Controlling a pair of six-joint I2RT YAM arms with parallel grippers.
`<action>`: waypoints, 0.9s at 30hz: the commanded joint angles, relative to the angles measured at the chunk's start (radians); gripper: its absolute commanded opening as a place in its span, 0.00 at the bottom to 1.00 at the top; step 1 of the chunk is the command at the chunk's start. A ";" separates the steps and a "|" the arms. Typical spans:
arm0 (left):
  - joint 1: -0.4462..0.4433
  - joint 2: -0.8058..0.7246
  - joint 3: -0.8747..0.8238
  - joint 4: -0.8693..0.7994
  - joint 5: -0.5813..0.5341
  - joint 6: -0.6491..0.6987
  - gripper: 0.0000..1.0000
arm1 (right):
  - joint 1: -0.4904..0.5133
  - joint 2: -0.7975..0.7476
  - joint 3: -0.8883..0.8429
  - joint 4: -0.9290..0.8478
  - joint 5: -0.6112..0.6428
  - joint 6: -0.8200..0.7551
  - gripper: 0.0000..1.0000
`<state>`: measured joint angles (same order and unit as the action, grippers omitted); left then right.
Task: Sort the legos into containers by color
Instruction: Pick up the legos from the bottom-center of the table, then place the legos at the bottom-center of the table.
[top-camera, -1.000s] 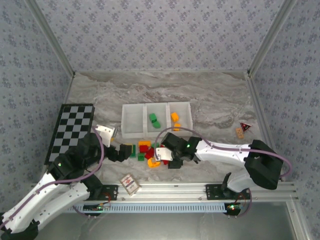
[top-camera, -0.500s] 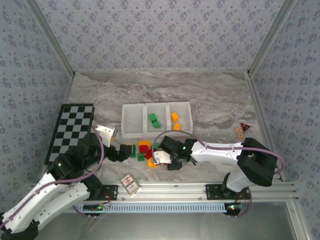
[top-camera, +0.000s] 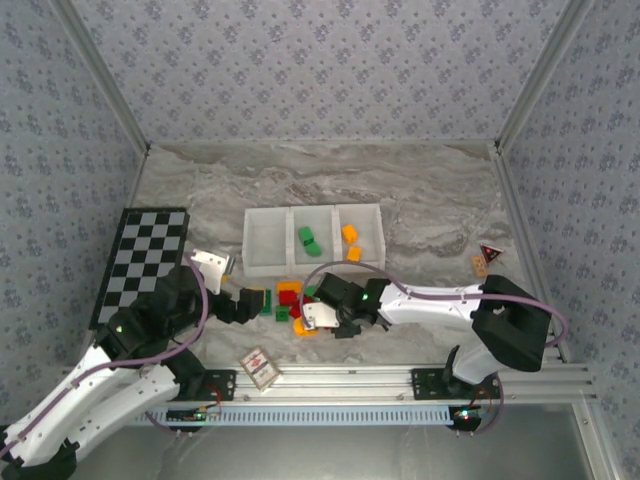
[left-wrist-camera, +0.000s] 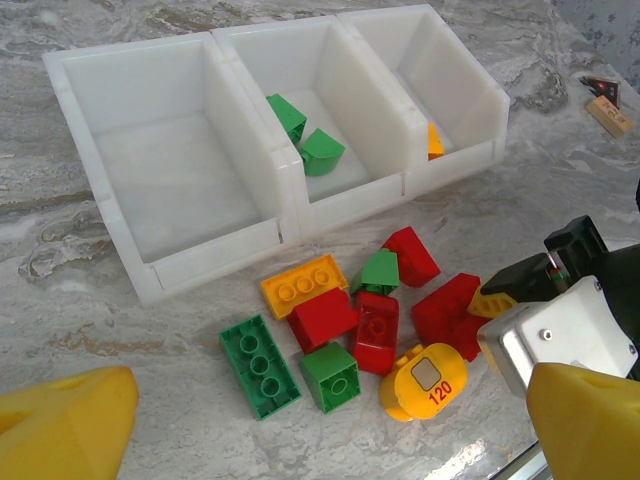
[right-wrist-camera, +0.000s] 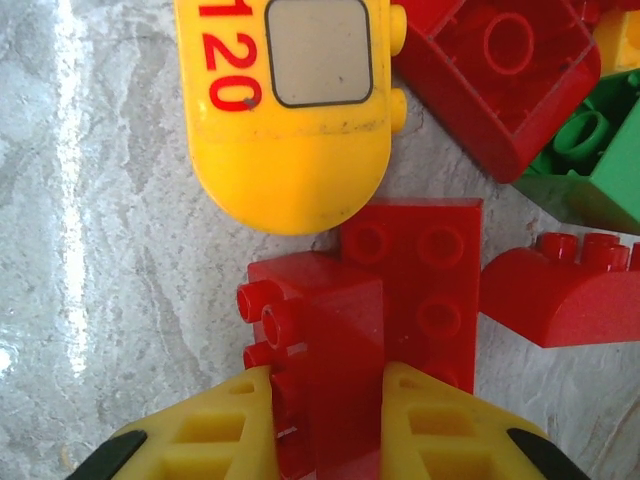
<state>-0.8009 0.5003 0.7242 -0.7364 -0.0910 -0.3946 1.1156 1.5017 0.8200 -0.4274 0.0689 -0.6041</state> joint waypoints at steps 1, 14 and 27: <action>-0.007 0.000 0.000 0.011 -0.007 -0.006 1.00 | 0.006 -0.018 -0.008 -0.069 0.003 -0.003 0.20; -0.006 -0.003 0.000 0.011 -0.006 -0.006 1.00 | -0.001 -0.131 -0.053 -0.097 -0.002 0.033 0.16; -0.009 -0.003 0.000 0.011 -0.007 -0.006 1.00 | 0.007 -0.045 -0.038 -0.073 0.074 0.045 0.39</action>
<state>-0.8009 0.5003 0.7242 -0.7364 -0.0910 -0.3946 1.1156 1.4425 0.7773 -0.4858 0.1059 -0.5690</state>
